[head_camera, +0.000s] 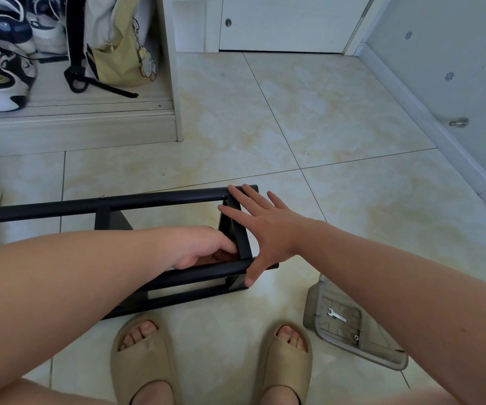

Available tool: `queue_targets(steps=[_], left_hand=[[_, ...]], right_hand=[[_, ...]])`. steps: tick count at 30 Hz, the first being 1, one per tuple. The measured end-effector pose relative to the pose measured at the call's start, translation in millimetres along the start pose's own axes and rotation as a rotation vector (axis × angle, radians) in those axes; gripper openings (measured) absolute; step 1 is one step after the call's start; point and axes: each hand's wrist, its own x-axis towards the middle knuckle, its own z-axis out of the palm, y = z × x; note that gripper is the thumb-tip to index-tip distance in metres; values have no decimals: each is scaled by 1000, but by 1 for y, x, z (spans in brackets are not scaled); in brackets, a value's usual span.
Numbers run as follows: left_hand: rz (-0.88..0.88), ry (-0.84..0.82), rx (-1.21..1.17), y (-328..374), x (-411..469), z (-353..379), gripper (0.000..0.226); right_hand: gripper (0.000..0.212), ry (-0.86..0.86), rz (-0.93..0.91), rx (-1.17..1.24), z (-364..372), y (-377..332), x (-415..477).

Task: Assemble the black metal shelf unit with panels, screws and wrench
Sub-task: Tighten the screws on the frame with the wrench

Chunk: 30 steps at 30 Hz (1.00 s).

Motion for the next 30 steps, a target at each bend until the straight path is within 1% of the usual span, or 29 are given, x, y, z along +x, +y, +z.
queue_targets(steps=[3,7,9,13,16,20,23,26,28,30], left_hand=[[54,10,69,0,1,2,24],[72,14,67,0,1,1,21],[69,-3,29,-1,0,-1,19],[30,-25,-8,-3,2,-2,24],[45,-3,32,-3,1,1,26],[71,-17,50,-2,-1,2,22],[60,-19,4,-3,0,-1,20],[15,-22,-9,-4,1,-2,23],[-5,-15,8,-2,-1,0,24],[27,10,60,-1,-1,1,24]], right_hand=[[147,3,-2,-5,0,0,0],[147,0,-1,3,0,0,0],[147,-2,-1,8,0,0,0],[147,-4,1,12,0,-1,0],[146,-1,0,11,1,-1,-1],[147,-2,1,13,1,-1,-1],[147,-2,1,16,1,-1,0],[146,-2,1,17,0,-1,-1],[146,-2,0,15,0,-1,-1],[146,-2,-2,14,1,-1,-2]])
